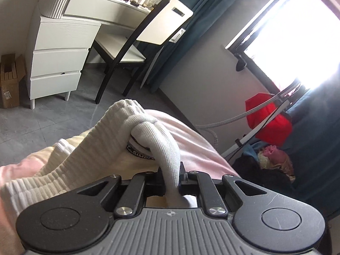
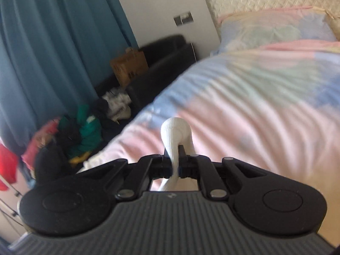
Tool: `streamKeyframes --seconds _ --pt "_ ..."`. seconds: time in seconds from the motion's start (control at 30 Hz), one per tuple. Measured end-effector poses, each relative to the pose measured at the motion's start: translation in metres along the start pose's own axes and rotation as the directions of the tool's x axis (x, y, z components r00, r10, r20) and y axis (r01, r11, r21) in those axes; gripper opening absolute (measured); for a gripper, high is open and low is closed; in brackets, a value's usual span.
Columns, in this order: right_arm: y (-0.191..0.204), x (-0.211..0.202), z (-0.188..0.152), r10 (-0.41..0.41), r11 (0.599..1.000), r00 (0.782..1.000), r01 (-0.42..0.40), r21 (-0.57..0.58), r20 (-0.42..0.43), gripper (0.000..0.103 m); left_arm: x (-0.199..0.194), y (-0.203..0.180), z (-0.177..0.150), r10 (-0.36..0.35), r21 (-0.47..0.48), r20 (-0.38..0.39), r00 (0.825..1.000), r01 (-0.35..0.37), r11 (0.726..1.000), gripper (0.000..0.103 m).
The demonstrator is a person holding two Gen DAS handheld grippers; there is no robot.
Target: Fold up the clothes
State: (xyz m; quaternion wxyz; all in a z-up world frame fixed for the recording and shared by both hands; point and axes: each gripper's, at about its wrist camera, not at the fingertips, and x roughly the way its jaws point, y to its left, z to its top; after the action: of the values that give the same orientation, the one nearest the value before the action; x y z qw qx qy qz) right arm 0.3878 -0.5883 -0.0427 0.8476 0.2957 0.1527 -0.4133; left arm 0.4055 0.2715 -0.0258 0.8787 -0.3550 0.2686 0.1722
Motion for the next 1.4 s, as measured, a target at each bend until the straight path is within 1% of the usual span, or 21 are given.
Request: streamKeyframes --seconds 0.13,0.23,0.3,0.33,0.37,0.4,0.43,0.47,0.5,0.57,0.7,0.73,0.8,0.87,0.93,1.0,1.1,1.17,1.27,1.33,1.4 --pt "0.011 0.038 -0.021 -0.019 0.999 0.999 0.018 -0.042 -0.034 0.009 0.047 -0.001 -0.009 0.048 0.028 -0.051 0.998 -0.046 0.999 0.011" --pt "0.011 0.049 -0.035 -0.025 0.999 0.998 0.023 -0.043 -0.049 0.011 0.054 0.005 -0.016 0.05 0.059 -0.054 0.997 -0.047 0.997 0.014" --pt "0.009 0.052 -0.037 -0.003 0.999 0.998 0.0 -0.046 -0.065 0.013 0.052 0.007 -0.016 0.067 0.082 -0.062 0.996 -0.062 0.995 0.017" --pt "0.008 0.053 -0.036 0.013 0.998 0.997 -0.017 -0.054 -0.075 0.021 0.049 0.006 -0.015 0.082 0.102 -0.057 0.995 -0.076 0.992 0.018" --pt "0.006 0.052 -0.034 0.038 0.997 0.995 -0.044 -0.061 -0.091 0.042 0.042 0.004 -0.015 0.085 0.118 -0.039 0.996 -0.08 0.99 0.023" --pt "0.004 0.052 -0.031 0.069 0.995 0.992 -0.076 -0.064 -0.11 0.073 0.035 0.0 -0.015 0.084 0.135 -0.024 0.996 -0.08 0.988 0.026" --pt "0.001 0.048 -0.028 0.105 0.992 0.987 -0.111 -0.051 -0.121 0.086 0.029 -0.003 -0.015 0.086 0.15 -0.022 0.996 -0.082 0.985 0.029" --pt "-0.005 0.042 -0.024 0.137 0.99 0.983 -0.141 -0.028 -0.121 0.093 0.022 -0.005 -0.015 0.081 0.156 -0.021 0.996 -0.077 0.985 0.039" --pt "-0.011 0.033 -0.021 0.157 0.987 0.981 -0.159 -0.01 -0.116 0.092 0.015 -0.007 -0.015 0.076 0.162 -0.019 0.997 -0.072 0.984 0.05" --pt "-0.025 0.009 -0.018 0.18 0.984 0.979 -0.18 0.005 -0.1 0.092 -0.006 -0.006 -0.016 0.045 0.16 -0.008 0.999 -0.044 0.986 0.063" --pt "-0.06 -0.042 -0.017 0.221 0.975 0.971 -0.221 0.006 -0.087 0.092 -0.053 0.009 -0.019 0.008 0.137 -0.018 1.0 -0.005 0.991 0.082" --pt "-0.072 -0.052 -0.018 0.226 0.974 0.969 -0.226 0.004 -0.101 0.092 -0.064 0.016 -0.02 -0.002 0.128 -0.027 1.0 0.006 0.992 0.083" --pt "-0.099 -0.065 -0.023 0.269 0.963 0.952 -0.26 0.074 -0.149 0.092 -0.083 0.03 -0.022 -0.006 0.101 -0.053 0.999 0.011 0.995 0.084" --pt "-0.125 -0.074 -0.027 0.324 0.941 0.926 -0.295 0.163 -0.195 0.093 -0.098 0.056 -0.025 -0.003 0.026 -0.104 0.995 0.006 1.0 0.084" --pt "-0.15 -0.076 -0.038 0.413 0.89 0.875 -0.329 0.315 -0.252 0.093 -0.108 0.08 -0.031 -0.022 -0.058 -0.152 0.988 0.013 0.998 0.084" --pt "-0.163 -0.077 -0.054 0.462 0.852 0.839 -0.33 0.406 -0.287 0.093 -0.112 0.105 -0.037 -0.037 -0.143 -0.192 0.981 0.009 0.99 0.084" --pt "-0.162 -0.076 -0.079 0.488 0.843 0.8 -0.329 0.426 -0.349 0.093 -0.108 0.125 -0.046 -0.037 -0.205 -0.234 0.972 -0.012 0.979 0.083" --pt "-0.156 -0.073 -0.091 0.505 0.84 0.776 -0.339 0.424 -0.379 0.094 -0.097 0.131 -0.049 -0.062 -0.229 -0.256 0.965 0.002 0.974 0.083" --pt "-0.141 -0.067 -0.099 0.519 0.842 0.77 -0.388 0.374 -0.371 0.094 -0.074 0.132 -0.053 -0.077 -0.239 -0.261 0.962 0.013 0.971 0.081" --pt "-0.136 -0.06 -0.103 0.527 0.834 0.785 -0.405 0.374 -0.326 0.094 -0.057 0.135 -0.053 -0.096 -0.269 -0.245 0.965 0.027 0.963 0.074" --pt "-0.131 -0.052 -0.105 0.516 0.835 0.812 -0.405 0.373 -0.272 0.095 -0.045 0.14 -0.051 -0.111 -0.319 -0.218 0.97 0.036 0.947 0.051"
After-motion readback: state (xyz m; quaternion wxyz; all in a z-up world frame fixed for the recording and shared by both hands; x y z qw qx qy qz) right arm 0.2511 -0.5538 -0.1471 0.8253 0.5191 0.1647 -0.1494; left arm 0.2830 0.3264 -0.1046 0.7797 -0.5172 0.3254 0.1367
